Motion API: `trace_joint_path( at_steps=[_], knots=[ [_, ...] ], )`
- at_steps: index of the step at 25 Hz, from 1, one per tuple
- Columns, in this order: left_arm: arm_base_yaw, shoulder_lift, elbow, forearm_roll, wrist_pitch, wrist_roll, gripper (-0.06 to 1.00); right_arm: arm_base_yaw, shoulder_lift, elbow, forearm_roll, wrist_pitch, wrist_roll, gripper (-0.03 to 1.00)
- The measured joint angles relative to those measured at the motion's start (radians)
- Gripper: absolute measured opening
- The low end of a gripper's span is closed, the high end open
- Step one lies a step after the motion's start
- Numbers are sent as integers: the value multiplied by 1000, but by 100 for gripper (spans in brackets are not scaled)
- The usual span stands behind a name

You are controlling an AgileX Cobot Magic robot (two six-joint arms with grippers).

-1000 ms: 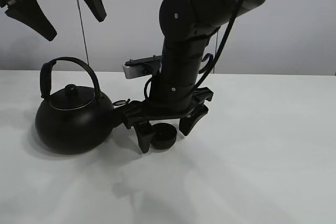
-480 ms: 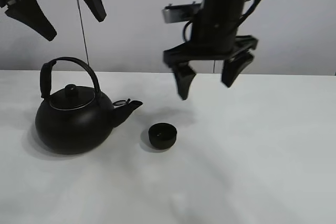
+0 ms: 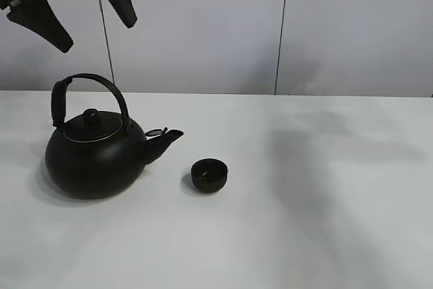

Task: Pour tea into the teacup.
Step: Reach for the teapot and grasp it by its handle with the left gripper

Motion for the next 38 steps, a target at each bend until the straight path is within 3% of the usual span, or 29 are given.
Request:
trace_joint_path(
  at_steps=[3, 7, 15, 21, 26, 33, 38],
  knots=[
    [0, 0, 0, 0, 0, 0, 69, -84, -68, 8, 59, 15, -36, 64],
    [0, 0, 0, 0, 0, 0, 69, -117, -211, 58, 132, 28, -60, 64],
    [0, 0, 0, 0, 0, 0, 69, -70, -650, 347, 182, 31, -60, 64],
    [0, 0, 0, 0, 0, 0, 69, -50, -1076, 602, 189, -80, -35, 64],
    [0, 0, 0, 0, 0, 0, 69, -50, -1395, 822, 172, -112, -12, 64],
    [0, 0, 0, 0, 0, 0, 69, -50, -1628, 1035, 151, -135, -3, 64],
    [0, 0, 0, 0, 0, 0, 69, -27, -1825, 1136, 148, -202, -6, 64]
  ],
)
